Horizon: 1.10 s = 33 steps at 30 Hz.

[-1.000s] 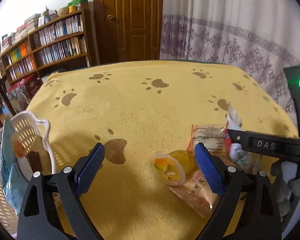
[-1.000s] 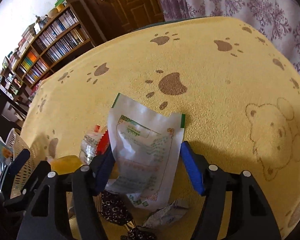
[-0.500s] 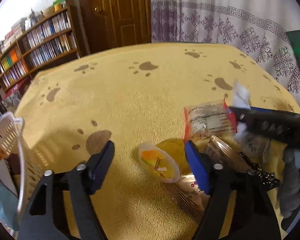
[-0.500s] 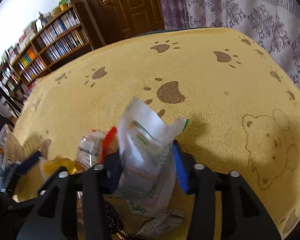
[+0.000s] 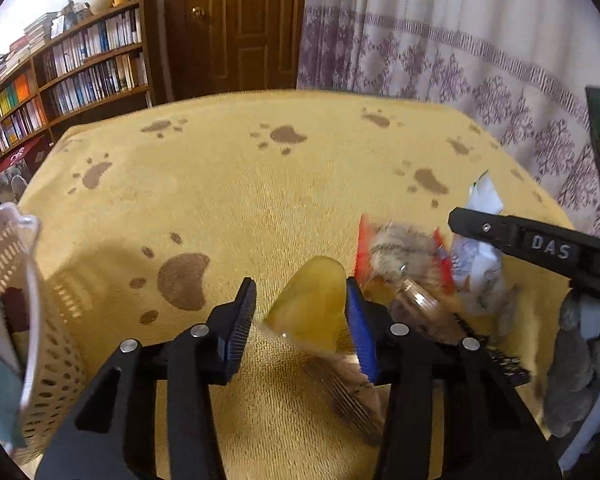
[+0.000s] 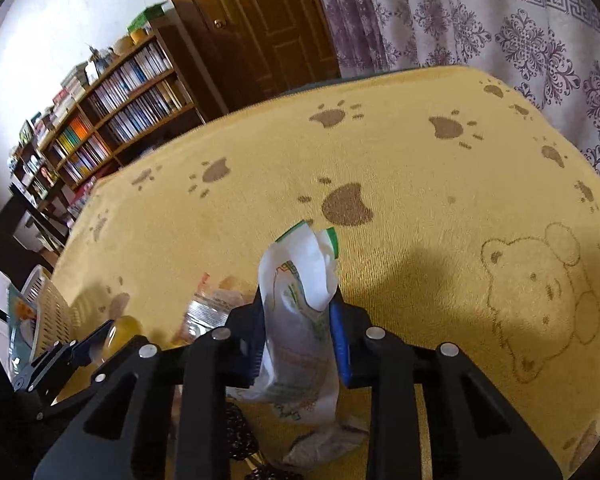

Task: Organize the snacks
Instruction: 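Grasp the white-green bag with the right tool while the left tool grasps the yellow jelly cup, then carry the jelly cup and white-green bag into the basket with both tools and release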

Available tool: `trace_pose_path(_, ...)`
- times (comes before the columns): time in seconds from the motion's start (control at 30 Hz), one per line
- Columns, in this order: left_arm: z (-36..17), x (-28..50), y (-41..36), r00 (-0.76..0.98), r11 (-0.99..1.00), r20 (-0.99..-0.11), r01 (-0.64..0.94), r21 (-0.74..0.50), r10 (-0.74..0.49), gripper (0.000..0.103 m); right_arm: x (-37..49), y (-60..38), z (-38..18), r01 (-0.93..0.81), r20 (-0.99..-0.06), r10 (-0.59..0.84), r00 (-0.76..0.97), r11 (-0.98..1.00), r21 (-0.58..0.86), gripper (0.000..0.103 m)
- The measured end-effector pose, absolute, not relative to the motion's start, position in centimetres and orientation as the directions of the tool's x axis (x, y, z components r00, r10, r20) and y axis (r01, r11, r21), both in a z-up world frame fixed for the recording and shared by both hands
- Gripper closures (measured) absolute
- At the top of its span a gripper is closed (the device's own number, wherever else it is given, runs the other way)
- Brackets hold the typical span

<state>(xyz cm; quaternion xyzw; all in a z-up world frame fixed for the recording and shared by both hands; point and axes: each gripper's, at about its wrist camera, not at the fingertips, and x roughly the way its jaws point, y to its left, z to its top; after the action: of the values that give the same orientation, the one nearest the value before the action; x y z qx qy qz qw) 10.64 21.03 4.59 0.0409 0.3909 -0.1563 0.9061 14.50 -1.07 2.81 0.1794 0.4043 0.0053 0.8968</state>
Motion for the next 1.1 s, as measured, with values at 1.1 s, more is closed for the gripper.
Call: trace_pose_path(1.1,3.6,11.2,21.9,0.658,0.963,-0.732,0.271,0.008,-0.179,0.049,11.8,1.0,9.2,0.025,-0.584,0.224,0.78,0.922,0.387,0.077)
